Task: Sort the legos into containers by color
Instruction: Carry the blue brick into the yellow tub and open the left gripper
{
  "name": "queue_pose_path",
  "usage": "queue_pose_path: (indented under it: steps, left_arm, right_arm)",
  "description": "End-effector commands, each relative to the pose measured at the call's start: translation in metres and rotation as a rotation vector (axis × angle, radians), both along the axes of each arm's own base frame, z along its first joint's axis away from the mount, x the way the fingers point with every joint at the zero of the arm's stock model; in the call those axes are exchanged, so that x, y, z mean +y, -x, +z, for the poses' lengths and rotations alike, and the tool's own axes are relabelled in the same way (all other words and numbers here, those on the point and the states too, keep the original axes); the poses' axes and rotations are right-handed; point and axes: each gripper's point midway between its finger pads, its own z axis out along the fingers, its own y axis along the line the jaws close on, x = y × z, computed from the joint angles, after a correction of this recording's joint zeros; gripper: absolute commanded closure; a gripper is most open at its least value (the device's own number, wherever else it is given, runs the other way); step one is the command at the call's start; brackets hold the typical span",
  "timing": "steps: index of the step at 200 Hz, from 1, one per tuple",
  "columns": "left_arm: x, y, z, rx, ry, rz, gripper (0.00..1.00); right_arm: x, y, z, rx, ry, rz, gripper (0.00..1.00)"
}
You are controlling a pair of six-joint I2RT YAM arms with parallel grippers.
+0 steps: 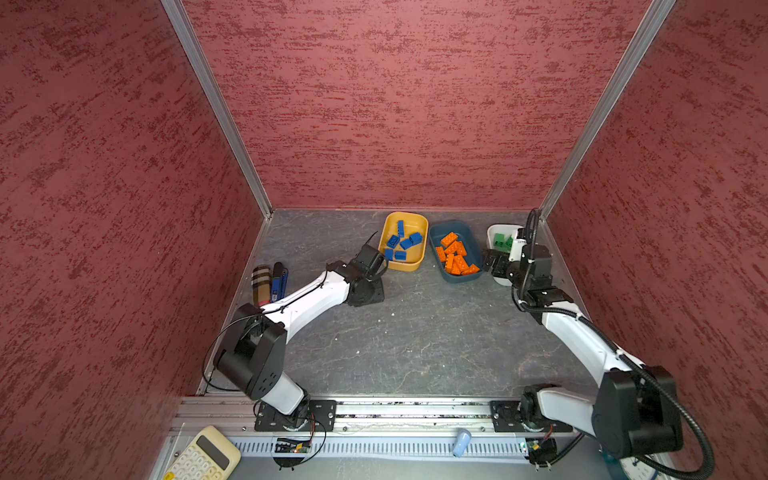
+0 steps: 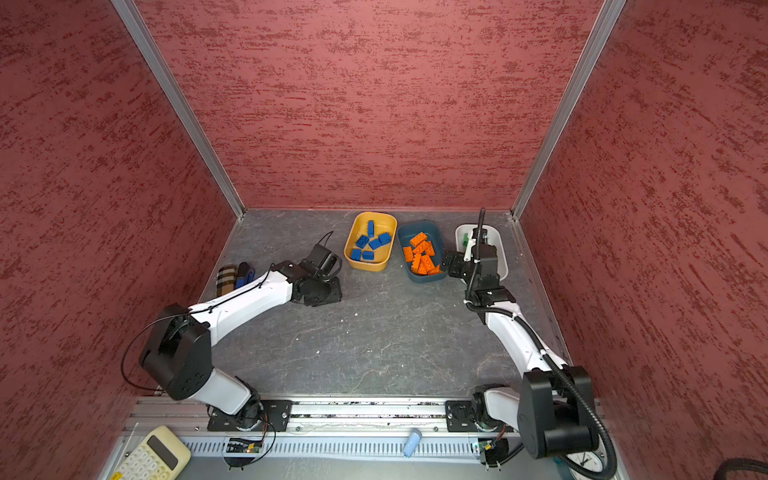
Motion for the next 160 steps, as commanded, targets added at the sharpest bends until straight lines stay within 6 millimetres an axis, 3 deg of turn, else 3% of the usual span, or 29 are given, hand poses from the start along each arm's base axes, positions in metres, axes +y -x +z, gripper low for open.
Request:
queue_pose_path:
  steps: [1, 63, 85, 111, 144, 160]
  left_arm:
    - [-0.037, -0.025, 0.015, -0.046, 0.102, -0.085, 0.69]
    - [-0.086, -0.110, 0.040, -0.183, 0.147, -0.152, 0.68]
    - [-0.093, -0.147, 0.032, -0.204, 0.150, -0.141, 0.67]
    - [-0.091, -0.187, 0.016, -0.214, 0.104, -0.104, 0.66]
    - [-0.091, -0.236, 0.013, -0.277, 0.130, -0.050, 0.65]
    - [-0.104, -0.256, 0.018, -0.315, 0.199, -0.071, 0.62]
  right_arm:
    - [0.019, 0.005, 0.024, -0.101, -0.057, 0.096, 0.01]
    - [-0.010, 0.015, 0.012, -0.112, -0.071, -0.084, 0.01]
    - [-0.026, 0.020, 0.007, -0.087, -0.063, -0.178, 0.01]
    - [-0.029, 0.026, 0.003, -0.076, -0.057, -0.190, 0.01]
    - [-0.032, 0.032, 0.000, -0.062, -0.038, -0.200, 0.01]
    - [-0.033, 0.035, 0.000, -0.060, -0.027, -0.201, 0.01]
